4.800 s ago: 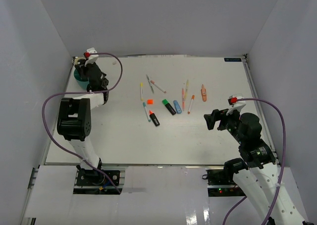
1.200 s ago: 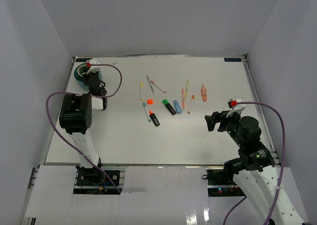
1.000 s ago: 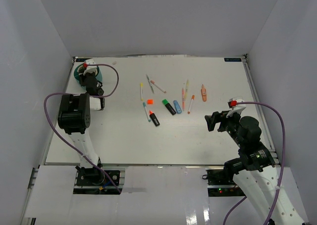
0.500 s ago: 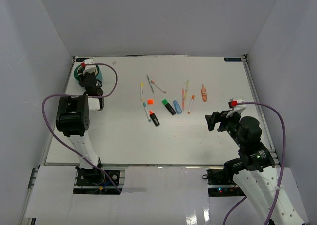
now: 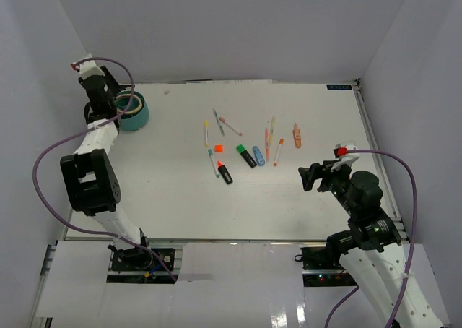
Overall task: Sort the stationery into containers
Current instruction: Pick up the stationery from the storage box.
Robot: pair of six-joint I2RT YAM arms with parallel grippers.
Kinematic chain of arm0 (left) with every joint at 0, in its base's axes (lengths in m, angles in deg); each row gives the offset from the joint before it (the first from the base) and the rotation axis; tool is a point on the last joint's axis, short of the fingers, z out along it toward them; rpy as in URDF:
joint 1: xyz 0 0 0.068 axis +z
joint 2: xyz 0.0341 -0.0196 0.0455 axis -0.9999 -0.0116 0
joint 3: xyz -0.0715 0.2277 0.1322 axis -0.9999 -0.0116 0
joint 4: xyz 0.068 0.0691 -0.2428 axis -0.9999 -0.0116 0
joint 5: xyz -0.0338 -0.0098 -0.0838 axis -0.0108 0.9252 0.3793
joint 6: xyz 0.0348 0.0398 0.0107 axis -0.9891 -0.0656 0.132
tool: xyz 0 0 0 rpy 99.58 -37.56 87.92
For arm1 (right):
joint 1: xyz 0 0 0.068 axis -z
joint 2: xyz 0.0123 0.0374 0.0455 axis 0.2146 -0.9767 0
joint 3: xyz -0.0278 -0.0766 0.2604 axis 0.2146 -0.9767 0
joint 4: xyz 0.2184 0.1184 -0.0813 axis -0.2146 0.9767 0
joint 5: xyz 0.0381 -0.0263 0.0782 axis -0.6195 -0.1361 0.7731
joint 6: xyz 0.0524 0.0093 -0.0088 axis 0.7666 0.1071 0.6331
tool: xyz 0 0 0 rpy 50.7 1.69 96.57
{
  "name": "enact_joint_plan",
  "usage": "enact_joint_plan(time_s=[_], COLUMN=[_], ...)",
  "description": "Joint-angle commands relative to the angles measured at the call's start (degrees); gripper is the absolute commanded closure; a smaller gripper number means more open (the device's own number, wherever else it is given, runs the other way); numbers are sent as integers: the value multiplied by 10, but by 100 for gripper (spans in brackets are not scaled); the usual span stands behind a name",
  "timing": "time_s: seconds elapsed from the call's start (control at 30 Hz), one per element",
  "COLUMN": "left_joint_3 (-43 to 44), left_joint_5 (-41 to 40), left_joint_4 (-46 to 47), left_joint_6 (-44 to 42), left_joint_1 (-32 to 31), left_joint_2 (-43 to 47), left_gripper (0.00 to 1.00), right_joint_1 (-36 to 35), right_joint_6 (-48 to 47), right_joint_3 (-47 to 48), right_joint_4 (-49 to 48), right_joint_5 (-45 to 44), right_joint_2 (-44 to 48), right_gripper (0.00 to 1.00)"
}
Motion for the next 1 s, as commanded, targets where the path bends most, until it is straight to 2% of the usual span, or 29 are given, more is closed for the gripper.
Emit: enact_joint_plan(time_s=[0.0,0.07,0.2,0.23,0.33,0.7,0.97], left_joint_3=[34,34,34,32,25,8,4], left_joint_5=[118,129,235,283,331,390,393], left_joint_4=[-133,-137,-132,-126,-106,-70,-66], left_joint_6=[99,110,161,172,177,155,144], left_joint_1=[41,52,102,114,133,146,151], left_joint_2=[8,2,-23,-29,-48,-80,-95], left_gripper=[43,41,39,39,39,33,30], right_joint_1=[-4,-5,-5,-5,-5,-5,-5], right_joint_6=[-8,-8,-8,-8,-9,-12,-15], right_joint_3=[-4,-3,-4,-4,-5,-7,-8], right_joint_4=[-29,-29,-29,-30,-34,-43,-46], right_joint_5=[24,25,40,43,53,87,100], right_joint_2=[4,2,-3,-3,-8,-17,-19], right_gripper=[10,10,10,10,10,10,10])
